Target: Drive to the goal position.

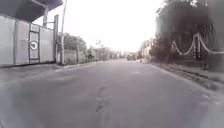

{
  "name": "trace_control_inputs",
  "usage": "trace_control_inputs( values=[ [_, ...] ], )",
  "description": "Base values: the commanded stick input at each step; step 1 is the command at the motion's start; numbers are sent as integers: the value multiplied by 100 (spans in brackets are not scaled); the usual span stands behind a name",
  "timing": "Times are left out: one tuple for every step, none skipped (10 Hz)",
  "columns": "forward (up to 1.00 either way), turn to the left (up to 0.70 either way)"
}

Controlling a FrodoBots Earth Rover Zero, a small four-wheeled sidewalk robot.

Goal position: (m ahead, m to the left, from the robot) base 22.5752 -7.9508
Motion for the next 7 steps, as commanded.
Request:
trace_control_inputs(
  values=[
    [100,0],
    [100,0],
    [100,0],
    [100,0],
    [100,0],
    [100,0],
    [100,0]
  ],
)
